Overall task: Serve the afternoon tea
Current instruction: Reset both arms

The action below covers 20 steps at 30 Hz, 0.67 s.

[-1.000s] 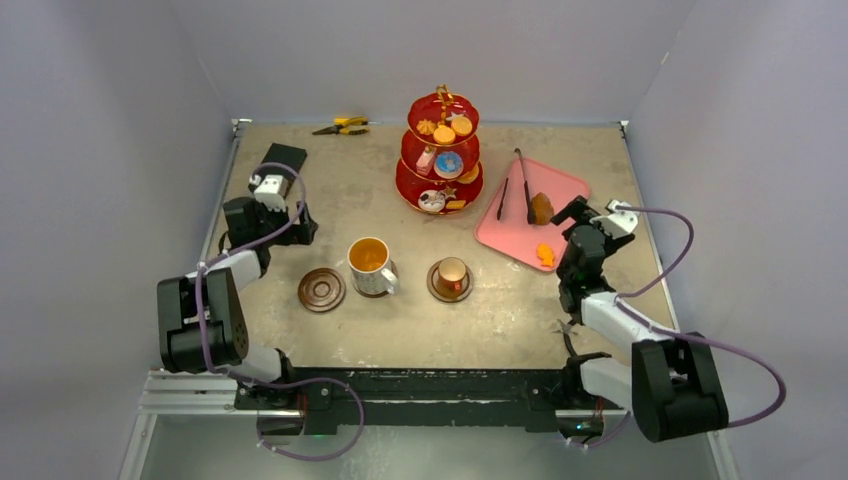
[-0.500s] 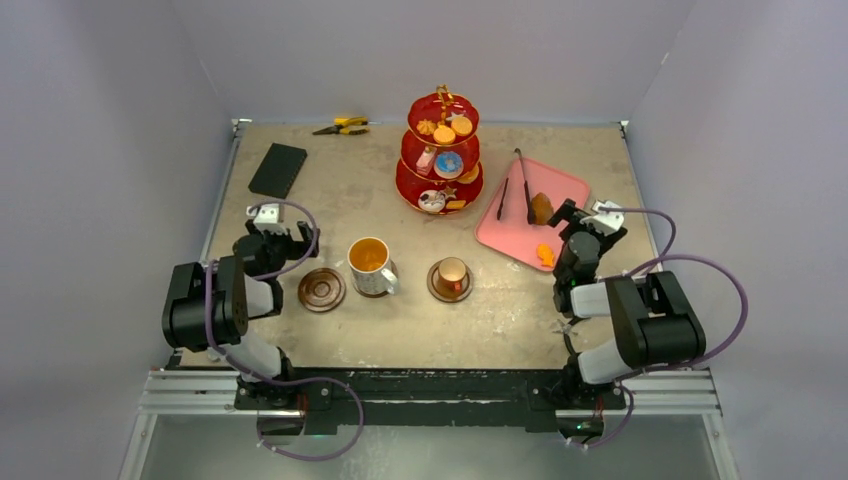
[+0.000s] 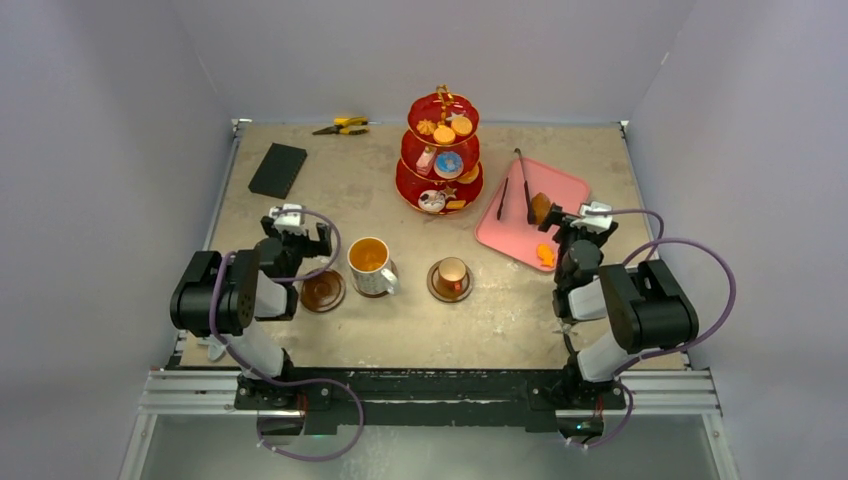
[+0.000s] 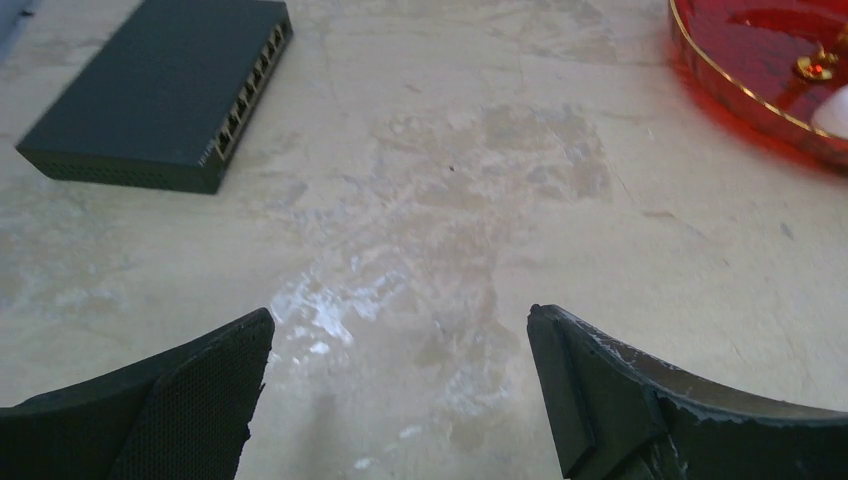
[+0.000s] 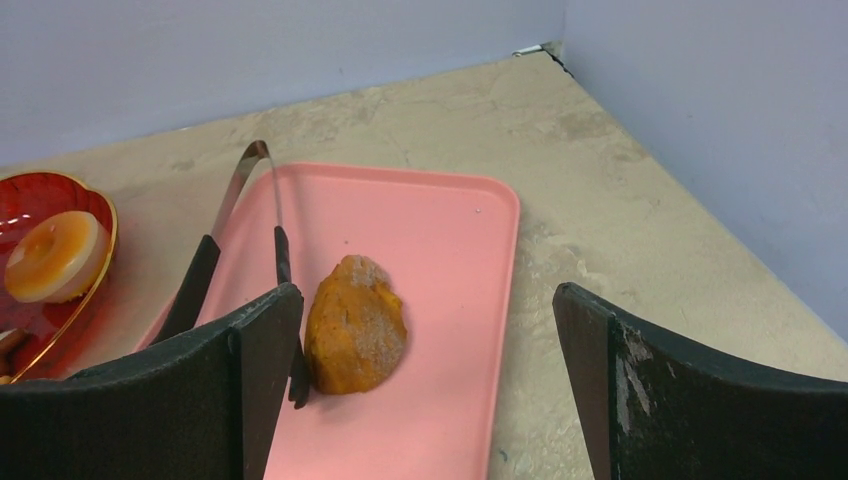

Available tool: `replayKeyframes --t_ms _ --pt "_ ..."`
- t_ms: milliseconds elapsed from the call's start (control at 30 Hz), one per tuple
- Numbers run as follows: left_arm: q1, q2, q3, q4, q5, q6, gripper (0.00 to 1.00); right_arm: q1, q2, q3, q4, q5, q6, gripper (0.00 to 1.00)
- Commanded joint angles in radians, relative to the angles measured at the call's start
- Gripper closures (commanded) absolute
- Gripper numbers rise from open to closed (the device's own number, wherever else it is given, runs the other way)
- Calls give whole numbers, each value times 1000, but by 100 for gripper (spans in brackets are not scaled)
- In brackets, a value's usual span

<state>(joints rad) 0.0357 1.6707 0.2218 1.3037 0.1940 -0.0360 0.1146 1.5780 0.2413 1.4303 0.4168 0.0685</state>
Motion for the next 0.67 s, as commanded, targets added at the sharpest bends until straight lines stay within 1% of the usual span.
replayKeyframes --t_ms 0,67,133,200,267,333,633 --pt "-14 1 31 26 -61 21 1 -17 -1 19 87 -27 -12 1" --pt "-15 -21 46 -47 -73 30 1 -16 -11 17 73 -27 -10 1" --pt "-15 -5 33 15 -66 21 1 -16 -2 10 115 -13 -23 1" --pt "-14 -17 42 -29 -71 25 1 -17 -4 10 112 -9 -24 1" --pt "-15 -6 36 6 -68 23 1 -16 -3 10 112 -9 -25 1" --pt "-14 -11 45 -22 -71 26 1 -17 -3 10 113 -9 -24 1" --pt "-19 -10 44 -22 -82 30 1 -16 -3 10 113 -9 -24 1"
